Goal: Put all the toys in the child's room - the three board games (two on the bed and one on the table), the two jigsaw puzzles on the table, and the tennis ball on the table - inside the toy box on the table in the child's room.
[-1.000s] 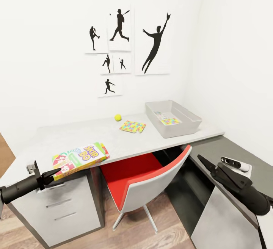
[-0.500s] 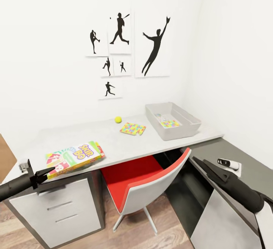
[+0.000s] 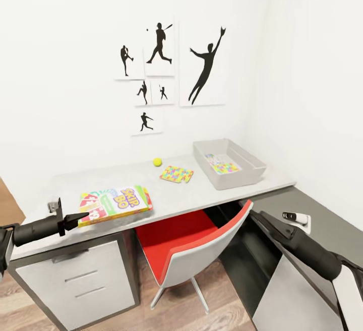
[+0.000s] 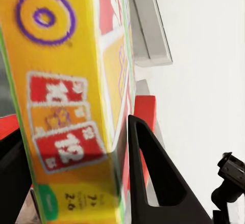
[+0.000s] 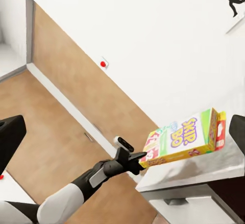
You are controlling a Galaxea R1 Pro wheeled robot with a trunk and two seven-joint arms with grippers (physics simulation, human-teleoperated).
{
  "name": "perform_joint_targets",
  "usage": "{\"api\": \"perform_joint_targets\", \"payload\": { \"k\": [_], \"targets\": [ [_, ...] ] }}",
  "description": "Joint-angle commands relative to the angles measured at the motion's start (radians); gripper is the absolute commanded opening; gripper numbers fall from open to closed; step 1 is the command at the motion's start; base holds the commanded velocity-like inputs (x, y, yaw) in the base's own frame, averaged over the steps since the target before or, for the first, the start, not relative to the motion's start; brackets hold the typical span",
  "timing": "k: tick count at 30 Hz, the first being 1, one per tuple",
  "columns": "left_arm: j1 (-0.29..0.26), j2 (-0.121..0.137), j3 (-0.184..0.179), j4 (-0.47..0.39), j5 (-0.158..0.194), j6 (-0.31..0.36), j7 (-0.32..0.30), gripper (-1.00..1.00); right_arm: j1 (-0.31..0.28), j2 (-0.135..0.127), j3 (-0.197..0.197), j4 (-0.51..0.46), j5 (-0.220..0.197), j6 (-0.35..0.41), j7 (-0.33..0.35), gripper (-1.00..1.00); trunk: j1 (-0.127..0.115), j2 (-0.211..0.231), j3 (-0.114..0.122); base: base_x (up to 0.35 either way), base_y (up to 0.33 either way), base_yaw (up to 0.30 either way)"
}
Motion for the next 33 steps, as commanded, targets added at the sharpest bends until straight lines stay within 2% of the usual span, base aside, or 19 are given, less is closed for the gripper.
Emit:
{"api": "perform_joint_targets", "payload": {
  "k": [1,14,18,21,22,23,24,33],
  "targets": [
    [-0.002,0.001,-0.008,0.0,-0.009,0.011,-0.009,-1.0,0.0,0.0,-0.001,0.001,-0.004,0.005,0.012,1.0,-0.004,0.007,0.002,-0.199,0.0,0.0],
    [-0.002,0.008,-0.021,0.0,-0.006,0.011,-0.009,-1.0,0.0,0.004,-0.001,0.003,-0.004,0.0,0.016,1.0,-0.054,0.098,0.043,-0.046,0.0,0.0],
    [-0.002,0.007,-0.021,0.0,-0.006,0.011,-0.009,-1.0,0.0,0.015,-0.001,0.005,0.004,-0.002,0.012,1.0,-0.069,0.126,0.055,0.0,0.0,0.0],
    [-0.002,0.01,-0.021,0.0,-0.006,0.011,-0.009,-1.0,-0.001,0.034,0.0,0.005,0.007,-0.004,0.011,1.0,-0.081,0.147,0.065,0.0,0.0,0.0],
    [-0.002,0.01,-0.021,0.0,-0.006,0.011,-0.009,-1.0,0.0,0.038,0.001,0.005,0.008,-0.009,0.01,1.0,-0.085,0.154,0.068,0.0,0.0,0.0],
    [-0.002,0.011,-0.021,0.0,-0.006,0.011,-0.009,-1.0,0.0,0.044,0.003,0.005,0.007,-0.062,0.007,1.0,-0.089,0.161,0.071,0.0,0.0,0.0],
    [-0.002,0.011,-0.021,0.0,-0.006,0.011,-0.009,-1.0,0.0,0.045,0.004,0.005,0.007,-0.069,0.007,1.0,-0.092,0.168,0.074,0.0,0.0,0.0],
    [-0.002,0.01,-0.021,0.0,-0.006,0.01,-0.009,-1.0,0.0,0.045,0.004,0.005,0.007,-0.08,0.011,1.0,-0.127,0.231,0.102,0.0,0.0,0.0]
  ]
}}
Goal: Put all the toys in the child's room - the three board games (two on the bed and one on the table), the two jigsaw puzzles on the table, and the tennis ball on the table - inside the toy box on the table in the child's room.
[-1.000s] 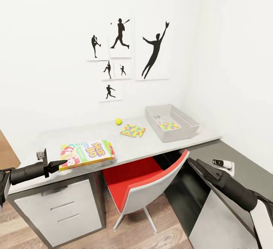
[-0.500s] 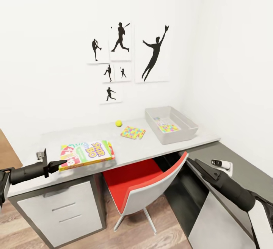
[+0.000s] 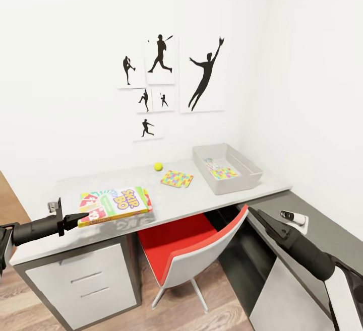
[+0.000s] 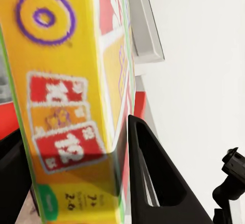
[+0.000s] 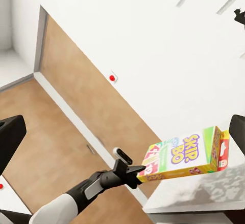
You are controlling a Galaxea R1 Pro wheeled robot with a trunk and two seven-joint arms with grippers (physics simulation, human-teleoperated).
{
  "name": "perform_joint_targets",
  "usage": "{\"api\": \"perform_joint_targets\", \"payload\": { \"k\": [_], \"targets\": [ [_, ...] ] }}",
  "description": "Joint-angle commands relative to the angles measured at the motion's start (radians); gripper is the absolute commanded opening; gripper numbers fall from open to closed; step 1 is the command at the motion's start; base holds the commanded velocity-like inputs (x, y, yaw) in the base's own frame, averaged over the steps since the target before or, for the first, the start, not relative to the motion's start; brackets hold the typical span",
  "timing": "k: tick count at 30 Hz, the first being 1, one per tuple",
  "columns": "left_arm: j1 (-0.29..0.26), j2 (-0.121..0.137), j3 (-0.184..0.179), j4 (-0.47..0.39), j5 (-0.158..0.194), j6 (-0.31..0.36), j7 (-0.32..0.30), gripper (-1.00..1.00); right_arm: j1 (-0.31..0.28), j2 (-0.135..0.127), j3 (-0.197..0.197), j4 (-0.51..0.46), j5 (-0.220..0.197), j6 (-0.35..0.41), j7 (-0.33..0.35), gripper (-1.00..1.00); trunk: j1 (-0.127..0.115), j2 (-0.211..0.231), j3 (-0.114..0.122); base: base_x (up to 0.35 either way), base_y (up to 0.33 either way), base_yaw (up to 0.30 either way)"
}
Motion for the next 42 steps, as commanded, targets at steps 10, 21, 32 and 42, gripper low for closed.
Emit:
{"api": "perform_joint_targets", "payload": {
  "k": [10,21,32,42],
  "targets": [
    [-0.001,0.0,0.003,-0.001,-0.011,0.011,-0.009,-1.0,-0.001,0.001,0.0,0.0,-0.003,0.004,-0.003,1.0,-0.038,0.07,0.03,0.0,0.0,-0.046],
    [-0.001,0.002,0.004,-0.001,-0.011,0.011,-0.009,-1.0,-0.001,0.001,0.0,0.001,-0.003,0.003,-0.005,1.0,-0.081,0.147,0.065,0.0,0.0,-0.239],
    [-0.001,0.006,0.003,-0.001,-0.011,0.011,-0.009,-1.0,-0.001,0.001,0.002,0.002,-0.002,0.002,-0.015,1.0,-0.123,0.224,0.099,0.0,0.0,-0.268],
    [-0.001,0.006,0.003,-0.001,-0.011,0.011,-0.009,-1.0,-0.001,0.007,0.002,0.001,0.0,0.001,-0.026,1.0,-0.161,0.294,0.131,0.0,0.0,-0.032]
  ]
}}
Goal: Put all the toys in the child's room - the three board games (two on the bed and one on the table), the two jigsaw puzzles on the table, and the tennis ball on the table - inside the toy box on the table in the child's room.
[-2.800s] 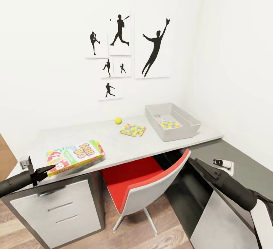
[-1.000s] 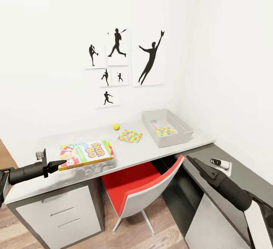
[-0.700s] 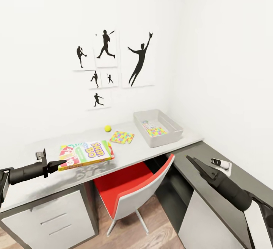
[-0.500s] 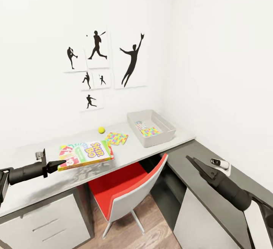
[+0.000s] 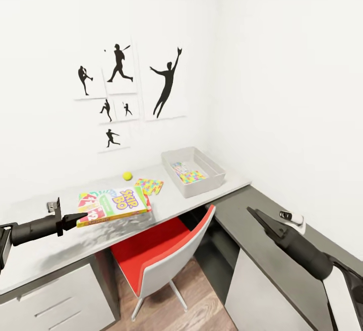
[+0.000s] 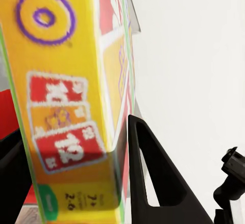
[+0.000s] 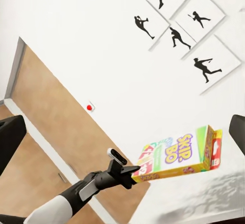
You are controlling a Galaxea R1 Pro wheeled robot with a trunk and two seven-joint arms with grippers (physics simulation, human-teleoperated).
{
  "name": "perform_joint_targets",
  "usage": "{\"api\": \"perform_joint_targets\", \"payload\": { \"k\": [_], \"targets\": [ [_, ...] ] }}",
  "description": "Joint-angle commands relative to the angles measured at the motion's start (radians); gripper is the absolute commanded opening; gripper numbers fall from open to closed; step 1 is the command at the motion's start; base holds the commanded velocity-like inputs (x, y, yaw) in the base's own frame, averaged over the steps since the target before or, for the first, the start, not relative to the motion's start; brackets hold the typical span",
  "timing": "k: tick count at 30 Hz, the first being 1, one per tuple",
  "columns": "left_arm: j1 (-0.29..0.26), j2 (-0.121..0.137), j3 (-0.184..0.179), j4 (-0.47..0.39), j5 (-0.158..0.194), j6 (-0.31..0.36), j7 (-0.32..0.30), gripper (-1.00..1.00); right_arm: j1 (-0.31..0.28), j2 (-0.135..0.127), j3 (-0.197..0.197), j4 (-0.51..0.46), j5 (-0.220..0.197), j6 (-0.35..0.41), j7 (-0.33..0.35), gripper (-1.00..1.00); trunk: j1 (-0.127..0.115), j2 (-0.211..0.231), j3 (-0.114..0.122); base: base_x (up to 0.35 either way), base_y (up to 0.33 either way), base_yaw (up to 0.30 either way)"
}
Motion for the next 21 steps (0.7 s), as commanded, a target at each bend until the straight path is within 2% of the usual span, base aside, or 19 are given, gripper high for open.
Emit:
{"api": "perform_joint_targets", "payload": {
  "k": [1,3,4,5,8,11,13,17,19,21],
  "targets": [
    [-0.001,-0.001,0.003,-0.001,-0.011,0.011,-0.009,-1.0,-0.001,0.0,0.0,0.0,-0.003,0.006,-0.008,1.0,-0.004,0.006,0.002,0.0,0.0,0.0],
    [-0.001,0.0,0.003,-0.001,-0.011,0.01,-0.009,-1.0,-0.001,0.0,0.003,-0.001,-0.003,0.007,-0.056,1.0,-0.011,0.02,0.008,0.0,0.0,0.0],
    [-0.001,0.001,0.003,-0.001,-0.011,0.01,-0.009,-1.0,-0.001,-0.001,0.004,-0.003,-0.004,0.009,-0.095,1.0,-0.015,0.027,0.011,0.0,0.0,0.0],
    [-0.001,0.003,0.003,-0.001,-0.011,0.01,-0.009,-1.0,-0.002,-0.001,0.005,-0.005,-0.005,0.017,-0.179,1.0,-0.019,0.034,0.014,0.0,0.0,0.0],
    [-0.001,0.006,0.003,-0.001,-0.011,0.009,-0.009,-1.0,-0.002,0.0,0.006,-0.008,-0.007,0.023,-0.273,1.0,-0.031,0.055,0.024,0.0,0.0,0.0],
    [-0.001,0.007,0.003,-0.001,-0.011,0.009,-0.009,-1.0,-0.002,0.0,0.023,-0.009,-0.008,0.034,-0.32,1.0,-0.042,0.076,0.033,0.0,0.0,0.0],
    [-0.001,0.008,0.003,-0.001,-0.011,0.009,-0.009,-1.0,-0.002,0.0,0.043,-0.009,-0.007,0.055,-0.33,1.0,-0.05,0.09,0.04,0.0,0.0,0.0],
    [-0.001,0.008,0.003,-0.001,-0.011,0.008,-0.009,-1.0,-0.002,0.0,0.057,-0.01,-0.005,0.073,-0.342,1.0,-0.065,0.118,0.052,0.0,0.0,0.0],
    [-0.001,0.009,0.003,-0.001,-0.011,0.008,-0.009,-1.0,-0.002,-0.001,0.061,-0.012,-0.003,0.076,-0.387,1.0,-0.073,0.132,0.058,0.0,0.0,0.0],
    [-0.001,0.009,0.003,-0.001,-0.011,0.007,-0.009,-1.0,-0.001,-0.002,0.076,-0.015,-0.003,0.086,-0.486,1.0,-0.08,0.146,0.065,0.0,0.0,0.0]
  ]
}}
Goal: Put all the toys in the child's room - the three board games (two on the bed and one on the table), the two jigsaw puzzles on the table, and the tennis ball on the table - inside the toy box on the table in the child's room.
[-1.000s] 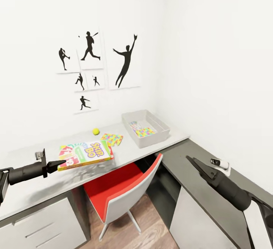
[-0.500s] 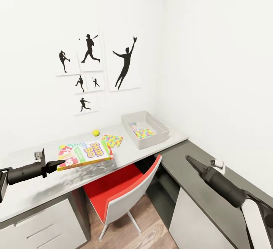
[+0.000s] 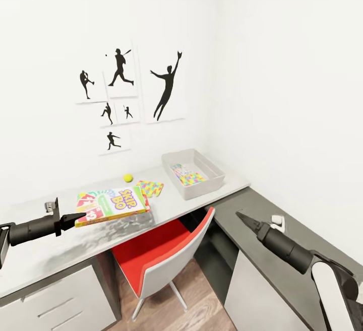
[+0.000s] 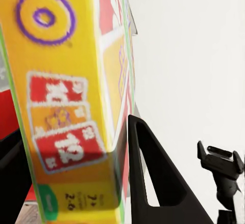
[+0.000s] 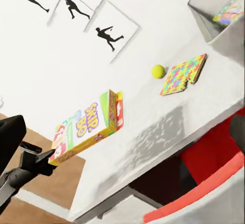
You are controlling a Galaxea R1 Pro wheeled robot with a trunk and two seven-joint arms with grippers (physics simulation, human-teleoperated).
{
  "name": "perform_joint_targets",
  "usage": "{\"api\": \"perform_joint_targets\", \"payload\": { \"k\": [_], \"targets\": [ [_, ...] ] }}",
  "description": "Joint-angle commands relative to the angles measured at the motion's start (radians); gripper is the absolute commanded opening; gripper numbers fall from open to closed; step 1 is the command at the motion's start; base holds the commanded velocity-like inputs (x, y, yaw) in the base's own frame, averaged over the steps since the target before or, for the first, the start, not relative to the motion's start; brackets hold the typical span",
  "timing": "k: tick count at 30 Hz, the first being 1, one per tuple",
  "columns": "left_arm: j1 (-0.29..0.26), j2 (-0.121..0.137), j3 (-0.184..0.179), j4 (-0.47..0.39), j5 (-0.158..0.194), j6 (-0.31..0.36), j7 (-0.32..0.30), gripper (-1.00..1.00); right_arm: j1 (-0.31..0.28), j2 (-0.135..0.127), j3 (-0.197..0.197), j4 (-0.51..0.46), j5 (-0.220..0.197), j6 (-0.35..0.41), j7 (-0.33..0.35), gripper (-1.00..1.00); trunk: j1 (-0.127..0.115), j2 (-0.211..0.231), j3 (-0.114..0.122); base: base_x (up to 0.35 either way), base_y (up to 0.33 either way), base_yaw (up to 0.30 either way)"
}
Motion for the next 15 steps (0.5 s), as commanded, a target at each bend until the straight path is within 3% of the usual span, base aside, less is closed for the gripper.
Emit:
{"api": "perform_joint_targets", "payload": {
  "k": [1,3,5,7,15],
  "targets": [
    [-0.001,0.002,0.003,-0.001,-0.01,0.01,-0.009,-1.0,0.0,0.0,0.022,-0.001,-0.001,0.024,-0.053,1.0,-0.004,0.006,0.002,0.0,0.0,0.0],
    [-0.001,0.007,0.003,-0.001,-0.01,0.008,-0.009,-1.0,-0.009,0.001,0.069,-0.002,-0.001,0.073,-0.222,1.0,-0.011,0.02,0.008,0.0,0.0,0.0],
    [-0.001,0.011,0.004,-0.001,-0.01,0.007,-0.009,-1.0,-0.014,0.003,0.088,-0.002,-0.002,0.088,-0.378,1.0,-0.019,0.034,0.014,0.0,0.0,0.0],
    [-0.001,0.012,0.004,-0.001,-0.01,0.007,-0.009,-1.0,-0.015,0.003,0.092,-0.002,-0.003,0.092,-0.448,1.0,-0.027,0.048,0.021,-0.029,0.0,0.0],
    [-0.001,0.011,0.004,-0.001,-0.01,0.008,-0.009,-1.0,-0.015,0.002,0.093,-0.001,-0.016,0.093,-0.478,1.0,-0.057,0.104,0.046,-0.095,0.0,0.0]
  ]
}}
